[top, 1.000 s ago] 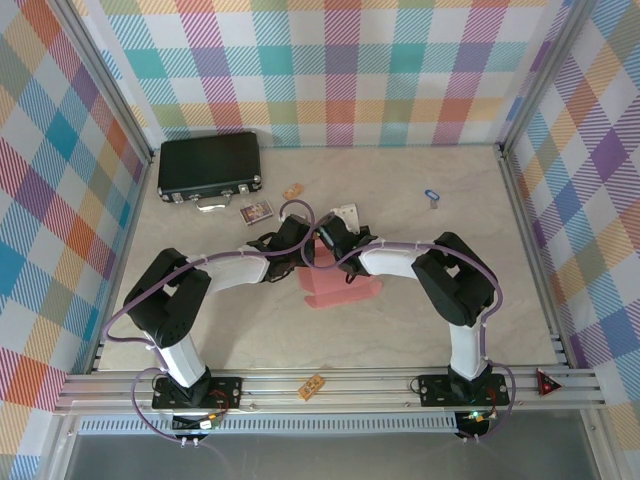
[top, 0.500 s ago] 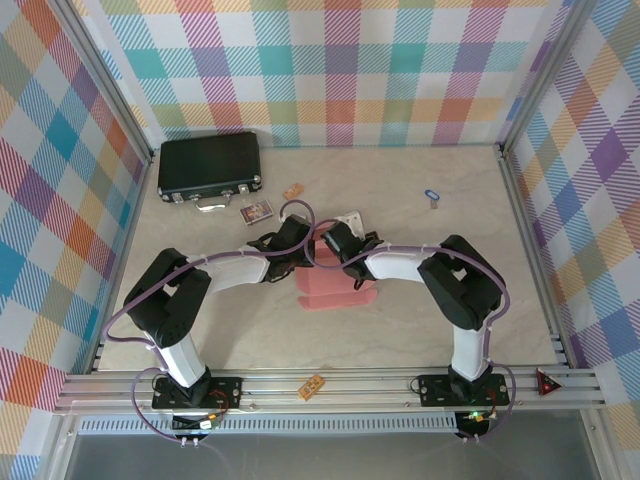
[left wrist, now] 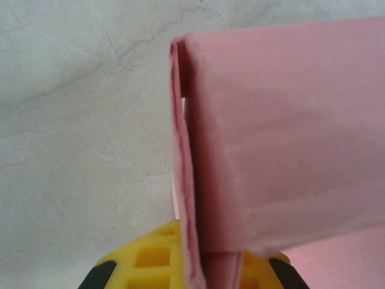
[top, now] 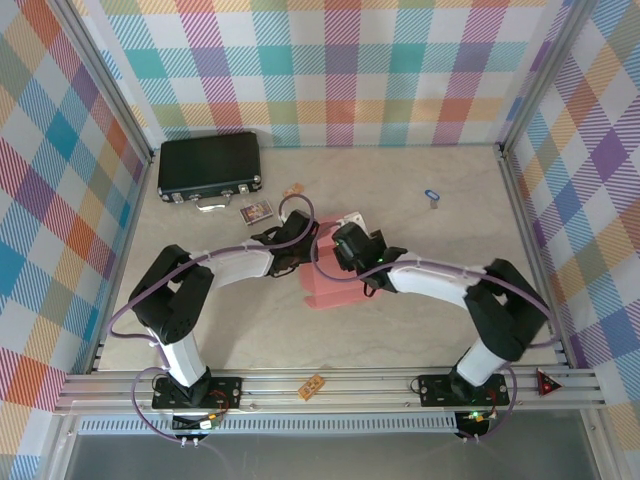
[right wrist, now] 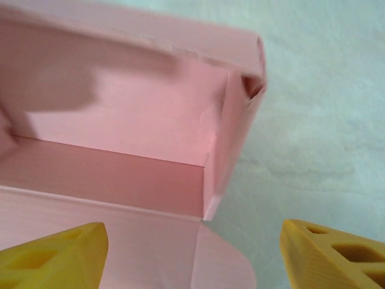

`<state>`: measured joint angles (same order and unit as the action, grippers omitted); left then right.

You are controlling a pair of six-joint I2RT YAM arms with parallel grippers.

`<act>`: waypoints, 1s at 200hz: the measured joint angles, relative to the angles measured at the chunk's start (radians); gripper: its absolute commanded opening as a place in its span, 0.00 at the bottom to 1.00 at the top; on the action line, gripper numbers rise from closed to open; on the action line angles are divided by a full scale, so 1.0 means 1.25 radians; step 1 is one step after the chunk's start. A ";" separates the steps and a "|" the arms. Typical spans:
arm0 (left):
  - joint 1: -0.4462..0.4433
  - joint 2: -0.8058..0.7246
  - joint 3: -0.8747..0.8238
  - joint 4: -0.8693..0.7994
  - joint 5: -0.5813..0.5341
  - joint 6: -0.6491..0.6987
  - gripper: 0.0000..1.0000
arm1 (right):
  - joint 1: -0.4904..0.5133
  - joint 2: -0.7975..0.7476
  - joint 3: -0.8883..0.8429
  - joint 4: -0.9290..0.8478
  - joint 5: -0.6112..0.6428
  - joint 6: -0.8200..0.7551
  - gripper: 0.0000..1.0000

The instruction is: Fold the paper box

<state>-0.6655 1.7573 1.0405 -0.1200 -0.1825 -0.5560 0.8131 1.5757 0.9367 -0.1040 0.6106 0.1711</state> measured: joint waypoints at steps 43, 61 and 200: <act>-0.001 0.000 0.035 -0.039 0.022 -0.127 0.00 | 0.000 -0.155 0.013 -0.081 -0.066 -0.018 0.79; -0.001 0.000 0.042 -0.052 0.035 -0.190 0.00 | -0.006 -0.191 0.022 -0.127 -0.086 -0.017 0.79; -0.002 -0.098 -0.003 -0.163 0.117 -0.653 0.00 | -0.221 -0.307 0.063 -0.399 -0.262 0.088 0.79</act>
<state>-0.6682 1.6344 1.0370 -0.3241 -0.0357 -1.3727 0.5365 1.1923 1.0161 -0.6029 0.2825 0.2806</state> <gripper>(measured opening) 0.057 0.791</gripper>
